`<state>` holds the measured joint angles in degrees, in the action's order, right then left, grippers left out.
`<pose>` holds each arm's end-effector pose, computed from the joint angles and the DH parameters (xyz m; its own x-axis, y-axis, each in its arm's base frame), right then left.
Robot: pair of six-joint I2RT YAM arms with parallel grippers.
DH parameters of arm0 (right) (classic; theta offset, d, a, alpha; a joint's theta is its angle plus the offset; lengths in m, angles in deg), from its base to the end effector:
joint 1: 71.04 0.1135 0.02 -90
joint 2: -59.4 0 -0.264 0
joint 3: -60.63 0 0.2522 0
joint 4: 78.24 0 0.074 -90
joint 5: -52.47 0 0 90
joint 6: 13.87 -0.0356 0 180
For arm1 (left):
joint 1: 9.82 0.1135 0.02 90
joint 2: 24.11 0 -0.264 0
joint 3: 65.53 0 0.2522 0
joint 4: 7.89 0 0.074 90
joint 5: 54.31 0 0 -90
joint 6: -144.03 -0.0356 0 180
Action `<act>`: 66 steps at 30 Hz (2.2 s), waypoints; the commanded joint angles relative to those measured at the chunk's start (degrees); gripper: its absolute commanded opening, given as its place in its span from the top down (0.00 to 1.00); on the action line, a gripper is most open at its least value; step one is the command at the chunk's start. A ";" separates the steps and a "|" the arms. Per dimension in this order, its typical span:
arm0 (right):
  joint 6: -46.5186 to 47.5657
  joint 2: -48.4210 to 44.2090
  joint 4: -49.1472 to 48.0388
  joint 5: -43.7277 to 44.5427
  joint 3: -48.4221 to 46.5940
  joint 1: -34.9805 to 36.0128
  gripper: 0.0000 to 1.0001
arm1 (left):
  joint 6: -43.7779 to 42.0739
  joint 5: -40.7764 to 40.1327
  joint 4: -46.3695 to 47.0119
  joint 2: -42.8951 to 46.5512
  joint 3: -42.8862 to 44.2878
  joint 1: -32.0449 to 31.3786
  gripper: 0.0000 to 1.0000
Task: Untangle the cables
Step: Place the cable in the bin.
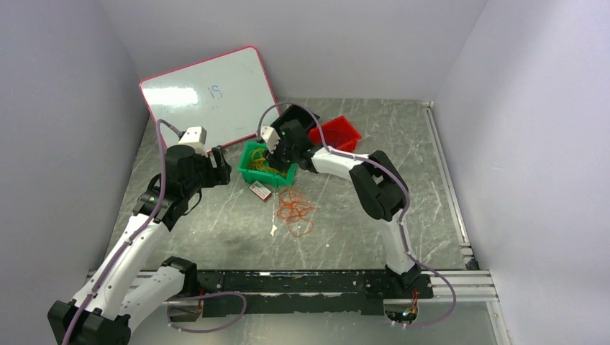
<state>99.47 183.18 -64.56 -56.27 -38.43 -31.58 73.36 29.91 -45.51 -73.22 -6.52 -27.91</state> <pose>0.3635 0.3141 0.1606 -0.1249 -0.5887 -0.7986 -0.9211 0.3680 -0.1273 0.1841 -0.0564 0.3055 -0.4914 -0.1859 -0.8508 0.0652 0.9664 -0.2488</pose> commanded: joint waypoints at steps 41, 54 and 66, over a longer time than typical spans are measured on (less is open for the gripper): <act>2.26 -7.23 9.85 -8.18 -2.58 -1.00 0.27 | 0.73 2.22 0.40 0.06 -0.49 0.62 0.24; 2.57 -16.36 4.53 -7.89 5.21 -1.03 0.39 | 0.53 2.22 0.55 -0.20 -0.52 0.66 0.24; -2.34 -12.77 0.77 -4.98 3.50 -1.50 0.79 | 0.55 3.45 0.95 -0.93 -0.06 0.60 0.25</act>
<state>99.49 167.38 -61.17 -62.20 -33.36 -32.73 73.60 31.35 -45.46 -74.11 -6.63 -27.89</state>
